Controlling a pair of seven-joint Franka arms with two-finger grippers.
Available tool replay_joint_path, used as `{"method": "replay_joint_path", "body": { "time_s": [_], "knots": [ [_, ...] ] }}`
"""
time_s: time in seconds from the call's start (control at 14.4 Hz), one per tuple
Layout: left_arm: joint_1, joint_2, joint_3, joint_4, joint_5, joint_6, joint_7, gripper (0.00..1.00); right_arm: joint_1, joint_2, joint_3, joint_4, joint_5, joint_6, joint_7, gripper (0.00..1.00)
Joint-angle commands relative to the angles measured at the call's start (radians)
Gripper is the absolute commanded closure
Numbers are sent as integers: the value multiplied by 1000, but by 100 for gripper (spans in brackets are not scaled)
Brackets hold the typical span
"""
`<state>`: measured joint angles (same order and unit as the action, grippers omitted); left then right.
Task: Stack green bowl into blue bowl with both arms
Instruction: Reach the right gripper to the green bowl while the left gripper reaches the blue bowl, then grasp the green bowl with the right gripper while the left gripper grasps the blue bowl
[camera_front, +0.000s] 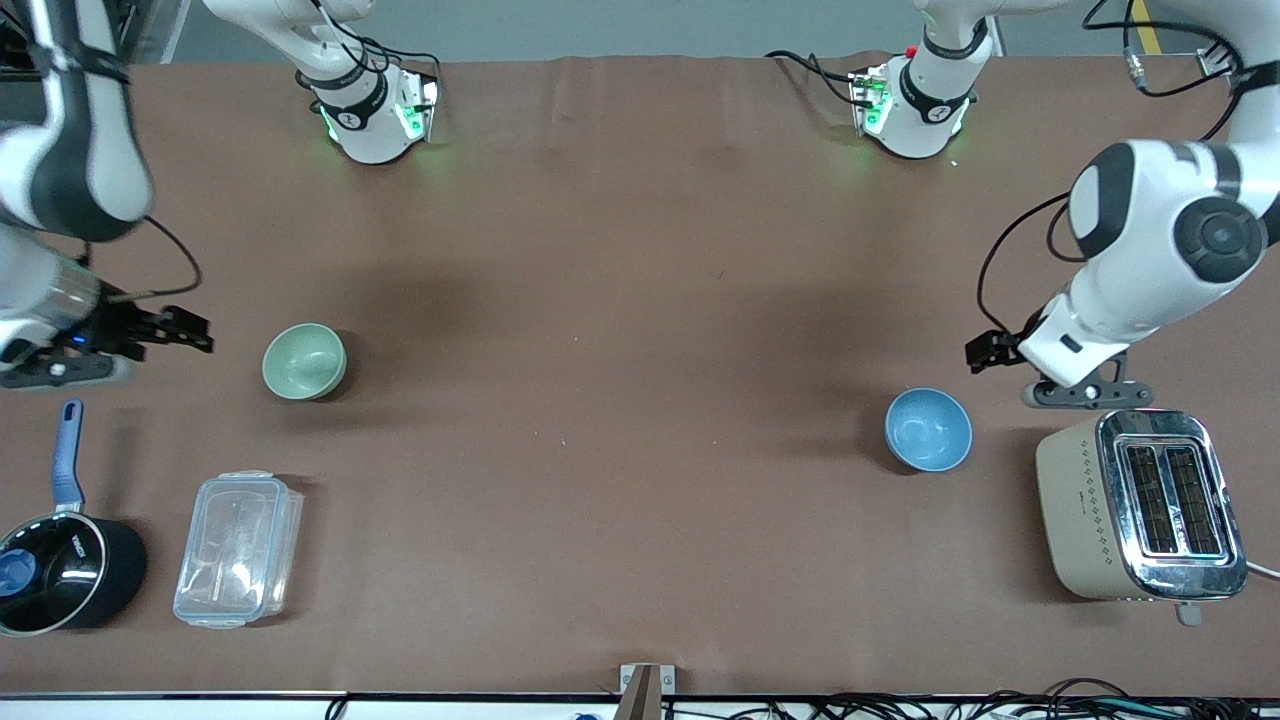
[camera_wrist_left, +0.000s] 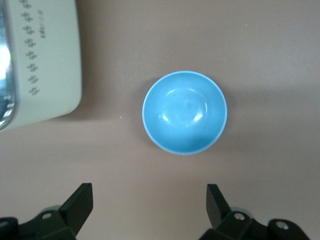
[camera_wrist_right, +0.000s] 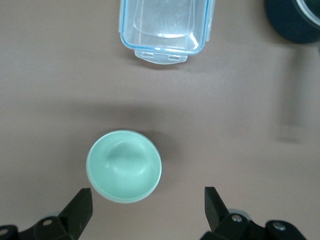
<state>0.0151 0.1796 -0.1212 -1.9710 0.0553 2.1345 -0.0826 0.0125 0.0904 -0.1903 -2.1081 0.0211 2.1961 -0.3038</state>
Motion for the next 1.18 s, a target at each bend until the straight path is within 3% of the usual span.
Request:
{"method": "replay_joint_path", "body": {
  "time_s": [0.0,0.35,0.69,0.76,0.9,1.11],
  "knots": [
    [23,84,3,-5,18,105,-8,0,-3,20,5,-194,-10,250,-27,2],
    [43,208,2,-43,18,294,-8,7,-20,149,5,-266,-7,468,-37,9],
    [43,288,3,-42,18,387,-6,25,-22,178,6,-291,-1,522,-34,36],
    [43,297,3,-39,18,392,-6,37,-22,178,6,-291,0,521,-32,43],
    [43,310,3,-32,18,393,-6,70,-22,178,6,-294,0,521,-34,64],
    [45,314,0,-28,15,395,-8,96,-20,192,8,-296,36,518,-29,100]
  ]
}}
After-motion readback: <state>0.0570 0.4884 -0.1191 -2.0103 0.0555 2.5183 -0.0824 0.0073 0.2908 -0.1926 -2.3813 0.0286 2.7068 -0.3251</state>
